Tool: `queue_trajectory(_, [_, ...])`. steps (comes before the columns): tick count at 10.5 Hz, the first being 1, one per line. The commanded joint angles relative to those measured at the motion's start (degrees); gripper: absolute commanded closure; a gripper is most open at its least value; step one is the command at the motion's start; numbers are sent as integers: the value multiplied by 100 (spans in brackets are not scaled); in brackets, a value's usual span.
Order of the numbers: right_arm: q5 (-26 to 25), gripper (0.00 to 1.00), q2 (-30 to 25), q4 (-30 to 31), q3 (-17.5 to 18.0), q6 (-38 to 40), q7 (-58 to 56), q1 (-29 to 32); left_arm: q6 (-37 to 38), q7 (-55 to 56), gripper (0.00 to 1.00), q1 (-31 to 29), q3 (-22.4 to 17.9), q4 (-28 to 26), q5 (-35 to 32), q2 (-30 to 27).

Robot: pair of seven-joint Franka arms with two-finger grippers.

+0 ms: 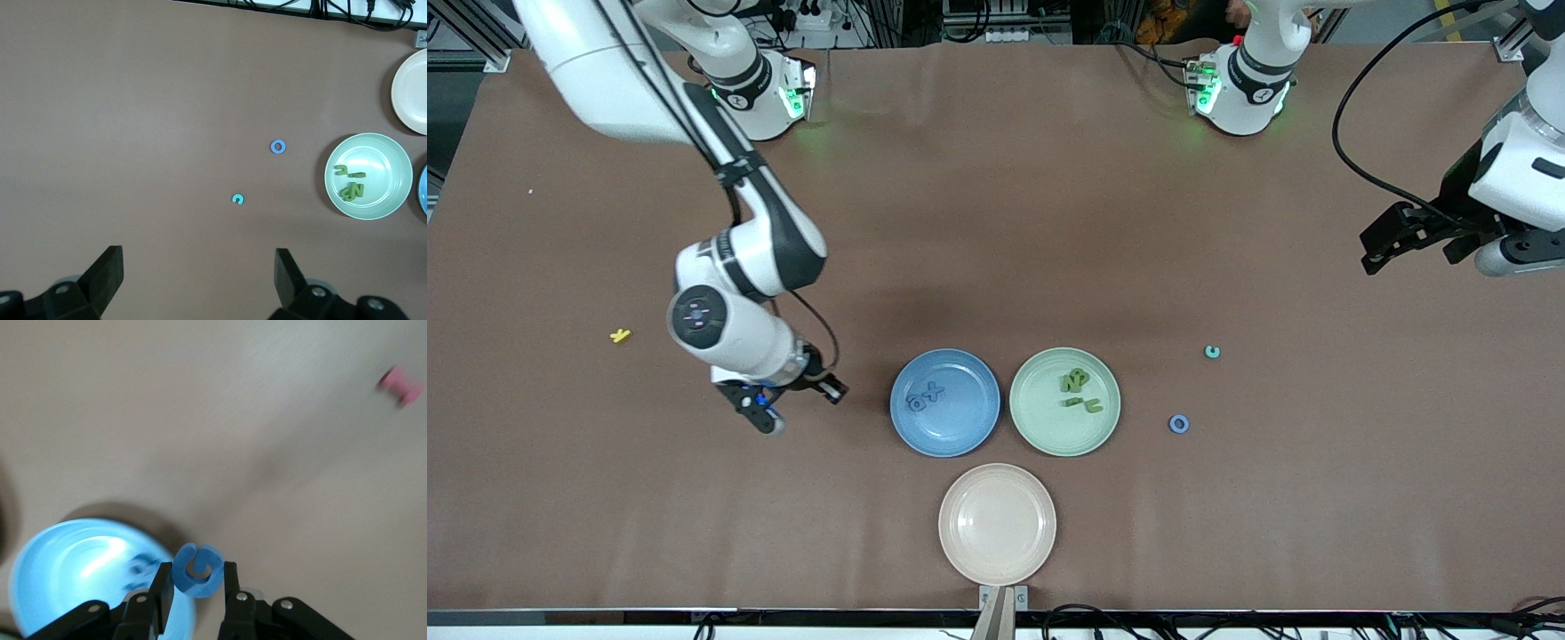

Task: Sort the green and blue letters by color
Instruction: 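Carry the blue G over the blue plate and release it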

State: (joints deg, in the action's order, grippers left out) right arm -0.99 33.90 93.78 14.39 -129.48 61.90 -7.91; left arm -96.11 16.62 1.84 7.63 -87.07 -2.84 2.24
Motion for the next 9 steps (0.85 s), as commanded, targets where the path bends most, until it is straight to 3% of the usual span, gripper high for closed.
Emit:
queue_trajectory(1, [281,100,827,-1122,-24,55,1164,-473,75,-168,0,-25,-7,32,126,-5])
queue_trajectory(2, [570,100,1047,-1447,-24,2,1384,-605,75,-168,0,-25,-7,32,126,-5])
queue_trajectory(3, [799,37,1144,-1546,-24,-285,1499,-729,84,-168,0,-25,-7,32,126,-5])
queue_trajectory(4, [802,0,1180,-1512,-68,-654,1570,-930,84,-168,0,-25,-7,32,126,-5])
queue_trajectory(6, [583,0,1128,-1355,-226,-527,1483,-924,75,-168,0,-25,-7,32,126,-5])
queue_trajectory(9, [-258,0,866,-978,-226,552,695,-564,75,-168,0,-25,-7,24,126,4])
